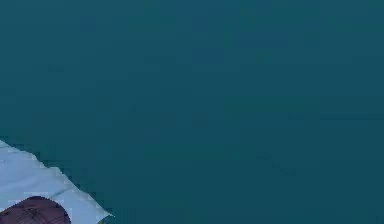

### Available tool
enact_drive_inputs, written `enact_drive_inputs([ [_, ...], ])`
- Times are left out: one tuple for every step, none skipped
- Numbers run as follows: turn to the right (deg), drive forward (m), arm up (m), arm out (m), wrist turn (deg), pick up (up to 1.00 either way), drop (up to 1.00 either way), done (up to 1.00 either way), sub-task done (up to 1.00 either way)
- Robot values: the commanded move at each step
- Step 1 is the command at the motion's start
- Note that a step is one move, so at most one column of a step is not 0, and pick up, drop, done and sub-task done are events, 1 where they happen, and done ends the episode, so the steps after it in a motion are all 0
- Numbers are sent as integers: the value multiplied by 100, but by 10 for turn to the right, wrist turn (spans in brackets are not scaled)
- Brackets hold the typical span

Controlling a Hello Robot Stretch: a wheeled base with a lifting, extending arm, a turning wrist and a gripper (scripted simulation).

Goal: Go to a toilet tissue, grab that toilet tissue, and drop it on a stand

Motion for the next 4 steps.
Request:
enact_drive_inputs([
  [450, 0, 0, 0, 0, 0, 0, 0, 0],
  [450, 0, 0, 0, 0, 0, 0, 0, 0],
  [450, 0, 0, 0, 0, 0, 0, 0, 0],
  [270, 0, 0, 0, 0, 0, 0, 0, 0],
])
